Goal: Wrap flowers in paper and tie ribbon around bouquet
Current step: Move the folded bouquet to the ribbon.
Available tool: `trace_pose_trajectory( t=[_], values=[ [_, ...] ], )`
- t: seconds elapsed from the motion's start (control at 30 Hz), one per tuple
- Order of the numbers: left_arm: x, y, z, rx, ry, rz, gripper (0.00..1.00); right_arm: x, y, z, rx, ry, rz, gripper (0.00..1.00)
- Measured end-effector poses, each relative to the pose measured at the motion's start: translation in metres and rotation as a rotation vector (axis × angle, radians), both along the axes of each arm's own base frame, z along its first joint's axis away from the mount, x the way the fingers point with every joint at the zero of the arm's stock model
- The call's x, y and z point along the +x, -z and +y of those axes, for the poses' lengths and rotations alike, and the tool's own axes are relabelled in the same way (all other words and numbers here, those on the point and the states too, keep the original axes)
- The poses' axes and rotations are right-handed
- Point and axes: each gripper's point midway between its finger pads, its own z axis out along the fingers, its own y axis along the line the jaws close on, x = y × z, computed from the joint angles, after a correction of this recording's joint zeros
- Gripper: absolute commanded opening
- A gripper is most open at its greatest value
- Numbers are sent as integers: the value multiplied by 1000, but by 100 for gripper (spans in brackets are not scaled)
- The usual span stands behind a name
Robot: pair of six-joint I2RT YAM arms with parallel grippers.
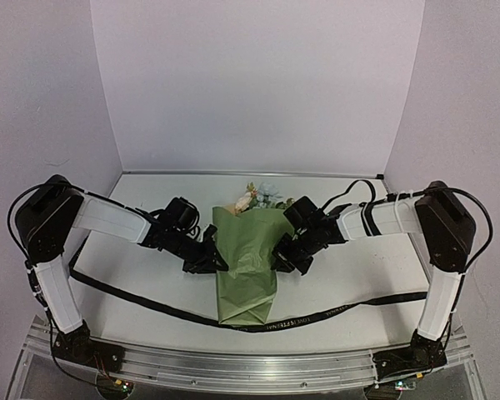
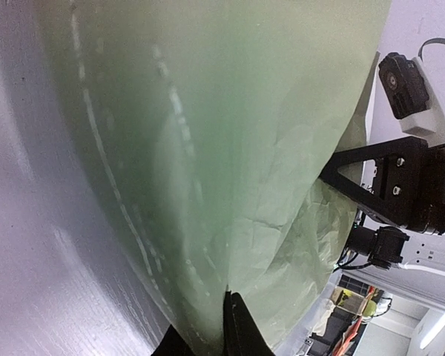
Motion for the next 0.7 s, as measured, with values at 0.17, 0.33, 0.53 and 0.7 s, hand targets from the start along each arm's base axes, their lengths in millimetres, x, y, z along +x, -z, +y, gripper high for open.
trace_pose_trajectory(
  t=[0.17,0.33,0.53,0.7],
  values=[
    [-1,-2,0,-2,-5,11,13,-3,-2,-1,-5,3,7,0],
    [-3,-6,0,-13,-7,16,13,-10,-3,0,-14,0,4,0],
    [-17,-9,2,-20,-11,36,13,-31,3,-4,-45,-17,7,0],
    [-35,-5,2,-10,-3,57,13,-43,6,-2,-66,-38,0,0]
  ],
)
